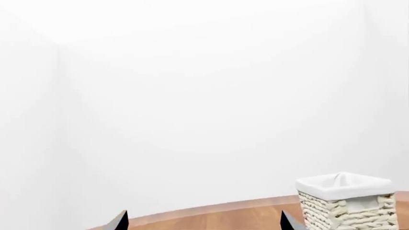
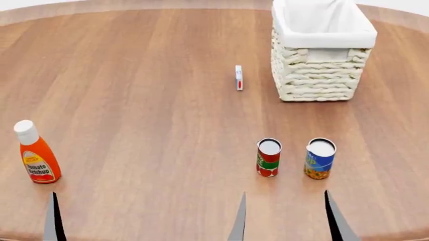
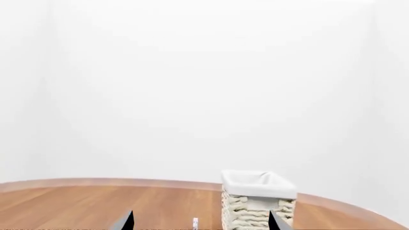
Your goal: Pick up the cream cheese box, and put it in the basket.
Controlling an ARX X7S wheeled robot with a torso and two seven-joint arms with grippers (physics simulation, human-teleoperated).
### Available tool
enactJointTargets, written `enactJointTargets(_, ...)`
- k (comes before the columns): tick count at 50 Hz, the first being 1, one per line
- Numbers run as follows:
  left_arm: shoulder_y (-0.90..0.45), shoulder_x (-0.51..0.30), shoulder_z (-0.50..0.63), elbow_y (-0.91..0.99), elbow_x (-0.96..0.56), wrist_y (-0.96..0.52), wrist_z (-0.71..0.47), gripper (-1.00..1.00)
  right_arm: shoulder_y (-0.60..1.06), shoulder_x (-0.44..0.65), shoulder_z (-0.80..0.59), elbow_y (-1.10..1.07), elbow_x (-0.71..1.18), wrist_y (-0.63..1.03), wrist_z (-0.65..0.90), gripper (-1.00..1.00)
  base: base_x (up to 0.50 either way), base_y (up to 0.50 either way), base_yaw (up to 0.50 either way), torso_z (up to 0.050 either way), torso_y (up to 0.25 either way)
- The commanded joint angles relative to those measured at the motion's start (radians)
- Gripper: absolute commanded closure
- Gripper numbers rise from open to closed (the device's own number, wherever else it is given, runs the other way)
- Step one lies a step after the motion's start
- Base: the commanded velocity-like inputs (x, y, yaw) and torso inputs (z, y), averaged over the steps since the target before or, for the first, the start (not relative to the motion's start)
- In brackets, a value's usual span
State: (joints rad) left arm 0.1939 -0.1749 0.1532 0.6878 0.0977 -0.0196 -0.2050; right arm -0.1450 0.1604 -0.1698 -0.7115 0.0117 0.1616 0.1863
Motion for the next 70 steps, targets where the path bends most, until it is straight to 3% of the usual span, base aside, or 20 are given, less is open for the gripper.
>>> enactJointTargets(1, -0.001, -0.010, 0.012, -0.009, 0.009, 0.011, -0.012, -1.00, 0.001, 0.011, -0.011, 0.006, 0.004, -0.001, 0.009, -1.00, 0.00, 0.05, 0.00, 0.000, 0.000)
enactJointTargets(38, -0.005, -0.036, 0.042, -0.027, 0.013, 0.020, -0.035, -1.00, 0.020, 0.023, -0.016, 0.028, 0.034, 0.012, 0.053, -1.00, 0.00, 0.08, 0.00, 0.000, 0.000)
enactJointTargets(70, -0.002, -0.055, 0.056, -0.006, 0.006, 0.007, -0.054, -1.00, 0.022, 0.046, -0.027, 0.031, 0.072, 0.003, 0.065, -1.00, 0.42, 0.00, 0.00, 0.000, 0.000)
